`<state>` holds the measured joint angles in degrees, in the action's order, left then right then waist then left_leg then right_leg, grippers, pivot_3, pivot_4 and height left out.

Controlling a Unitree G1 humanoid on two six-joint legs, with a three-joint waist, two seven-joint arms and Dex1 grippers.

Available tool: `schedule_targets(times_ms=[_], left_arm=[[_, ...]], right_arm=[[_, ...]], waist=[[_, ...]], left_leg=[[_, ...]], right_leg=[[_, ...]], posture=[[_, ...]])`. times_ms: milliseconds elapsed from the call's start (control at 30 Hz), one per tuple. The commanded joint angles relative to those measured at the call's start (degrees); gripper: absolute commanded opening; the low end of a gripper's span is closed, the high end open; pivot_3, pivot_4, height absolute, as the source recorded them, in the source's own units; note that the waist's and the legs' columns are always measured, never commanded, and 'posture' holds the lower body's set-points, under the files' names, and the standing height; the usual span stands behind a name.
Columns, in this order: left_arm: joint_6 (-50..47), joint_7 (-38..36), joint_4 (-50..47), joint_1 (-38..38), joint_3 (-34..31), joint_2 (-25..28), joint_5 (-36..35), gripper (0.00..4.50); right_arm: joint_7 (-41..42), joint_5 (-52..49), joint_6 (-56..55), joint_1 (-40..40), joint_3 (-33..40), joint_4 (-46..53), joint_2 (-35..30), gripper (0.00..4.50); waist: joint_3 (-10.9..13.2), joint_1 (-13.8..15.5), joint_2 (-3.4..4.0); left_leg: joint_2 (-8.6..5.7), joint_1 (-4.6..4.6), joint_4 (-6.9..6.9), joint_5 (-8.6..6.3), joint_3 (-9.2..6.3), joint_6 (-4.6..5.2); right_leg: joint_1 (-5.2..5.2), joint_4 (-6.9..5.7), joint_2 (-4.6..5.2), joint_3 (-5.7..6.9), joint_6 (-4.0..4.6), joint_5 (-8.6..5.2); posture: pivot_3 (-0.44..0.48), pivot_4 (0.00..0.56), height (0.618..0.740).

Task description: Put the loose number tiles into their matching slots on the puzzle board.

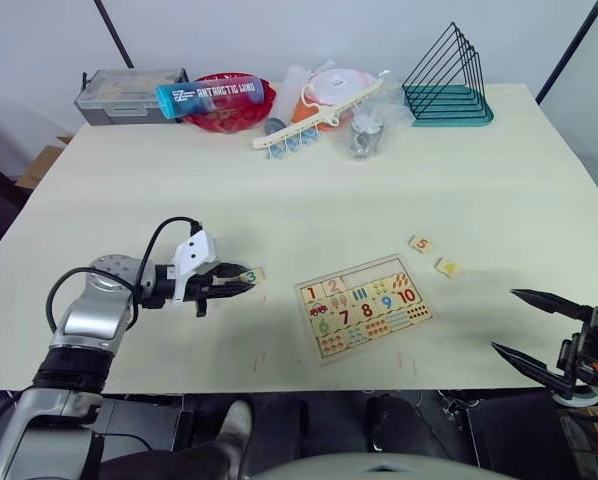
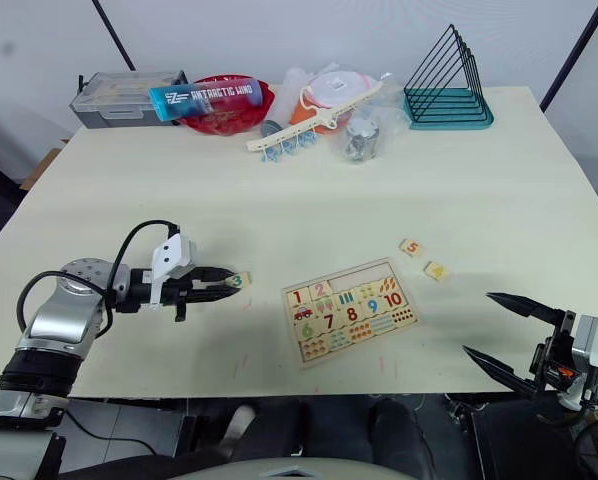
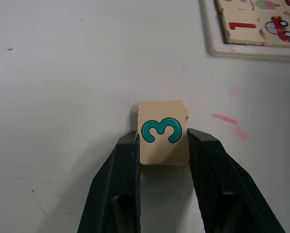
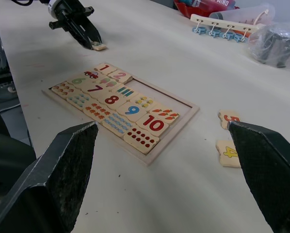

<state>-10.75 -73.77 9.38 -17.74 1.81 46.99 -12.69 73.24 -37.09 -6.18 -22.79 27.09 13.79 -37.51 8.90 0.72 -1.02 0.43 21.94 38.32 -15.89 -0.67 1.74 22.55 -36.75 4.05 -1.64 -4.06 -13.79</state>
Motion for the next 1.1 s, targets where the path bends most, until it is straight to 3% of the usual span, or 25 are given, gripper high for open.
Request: schedule_targets(times_ms=[33, 300, 567, 800, 1100], left_arm=[[-2.3, -0.9, -5.2, -0.3, -1.8, 1.5, -2.8, 0.93], [-6.8, -3.2, -12.4, -2.2, -1.4, 5.0, -5.9, 0.93], [-17.4, -1.2, -19.7, -7.6, 2.1, 4.2, -8.2, 0.93], [-26.9, 1.2, -23.8, -16.2, 7.4, 1.2, -9.1, 0.93], [-29.6, 3.2, -19.9, -26.0, 16.1, -5.5, -5.6, 0.93]], right_arm=[[-0.5, -1.0, -0.3, 0.4, -0.7, 2.1, 0.7, 4.5], [-2.0, 0.0, -0.6, 1.3, -3.0, 2.5, 2.0, 4.5], [-4.2, 0.8, -0.4, 0.5, -5.0, 4.7, 3.4, 4.5], [-5.9, 0.7, -0.7, -0.3, -4.9, 5.7, 3.8, 4.5], [-7.8, 0.3, -0.5, -2.6, -4.3, 8.0, 4.0, 4.5]], waist=[[0.0, 0.0, 0.01], [0.0, 0.0, 0.03], [0.0, 0.0, 0.02], [0.0, 0.1, -0.02], [0.0, -0.1, -0.02]], left_leg=[[0.0, -0.01, 0.0, 0.0, 0.0, 0.0], [0.01, 0.0, 0.0, 0.0, -0.01, 0.0], [-0.03, 0.02, 0.01, 0.0, 0.03, 0.0], [-0.05, 0.05, 0.02, 0.0, 0.05, 0.0], [-0.07, 0.07, 0.04, 0.01, 0.07, 0.0]], right_leg=[[0.0, 0.0, 0.0, 0.0, 0.0, 0.0], [0.0, 0.0, 0.0, 0.0, 0.01, -0.01], [0.0, -0.01, -0.02, 0.02, 0.0, 0.0], [-0.01, -0.01, -0.05, 0.03, -0.01, -0.01], [-0.01, -0.02, -0.09, 0.04, -0.01, -0.01]], posture=[[0.0, 0.15, 0.74], [0.0, 0.15, 0.74], [0.0, 0.15, 0.74], [0.0, 0.15, 0.74], [0.0, 0.15, 0.74]])
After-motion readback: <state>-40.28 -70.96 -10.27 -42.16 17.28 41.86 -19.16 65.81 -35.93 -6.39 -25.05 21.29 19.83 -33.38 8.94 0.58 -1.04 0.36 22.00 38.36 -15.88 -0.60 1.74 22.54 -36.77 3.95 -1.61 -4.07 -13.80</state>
